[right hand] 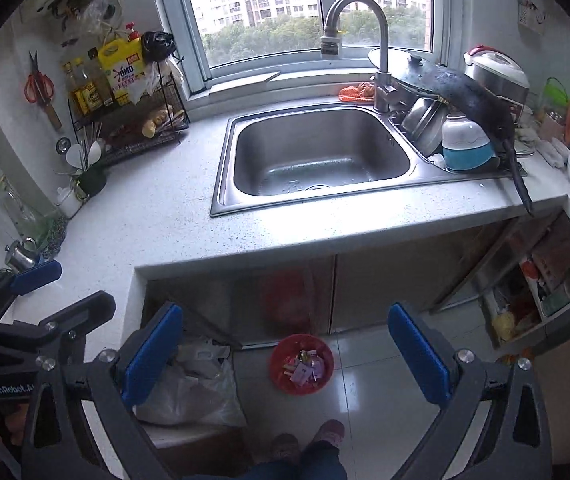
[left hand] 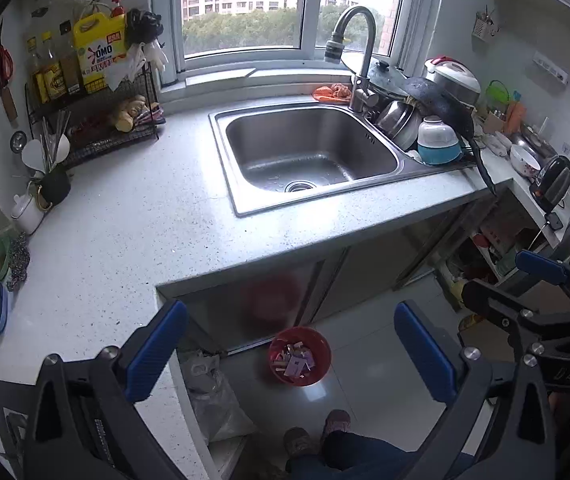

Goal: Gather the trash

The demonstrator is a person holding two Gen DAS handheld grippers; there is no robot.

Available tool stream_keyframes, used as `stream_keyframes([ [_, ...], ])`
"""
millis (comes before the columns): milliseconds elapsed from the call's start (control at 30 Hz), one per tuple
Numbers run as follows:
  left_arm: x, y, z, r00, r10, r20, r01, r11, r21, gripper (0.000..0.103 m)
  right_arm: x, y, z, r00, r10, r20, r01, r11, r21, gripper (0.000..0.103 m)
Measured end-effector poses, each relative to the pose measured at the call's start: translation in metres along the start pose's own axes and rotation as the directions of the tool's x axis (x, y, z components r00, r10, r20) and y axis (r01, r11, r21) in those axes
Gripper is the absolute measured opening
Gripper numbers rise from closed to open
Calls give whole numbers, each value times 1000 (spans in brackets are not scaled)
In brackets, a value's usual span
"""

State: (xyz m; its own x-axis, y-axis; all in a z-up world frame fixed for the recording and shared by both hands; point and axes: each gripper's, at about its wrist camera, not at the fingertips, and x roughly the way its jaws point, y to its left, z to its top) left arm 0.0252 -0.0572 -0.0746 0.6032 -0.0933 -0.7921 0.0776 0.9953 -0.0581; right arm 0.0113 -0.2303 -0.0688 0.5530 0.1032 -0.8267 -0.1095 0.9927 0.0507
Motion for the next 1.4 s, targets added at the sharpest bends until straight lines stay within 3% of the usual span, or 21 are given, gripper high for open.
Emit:
stream_keyframes([
  [700, -26, 1, -5, 999, -40, 23, 39, 999, 39, 103, -28, 13, -9, 998, -48, 30, 48, 999, 0, 102],
  [1400, -33, 2, -7, 999, -27, 28, 25, 998, 62, 103, -32, 18, -11, 998, -61, 23, 61, 998, -13, 102],
])
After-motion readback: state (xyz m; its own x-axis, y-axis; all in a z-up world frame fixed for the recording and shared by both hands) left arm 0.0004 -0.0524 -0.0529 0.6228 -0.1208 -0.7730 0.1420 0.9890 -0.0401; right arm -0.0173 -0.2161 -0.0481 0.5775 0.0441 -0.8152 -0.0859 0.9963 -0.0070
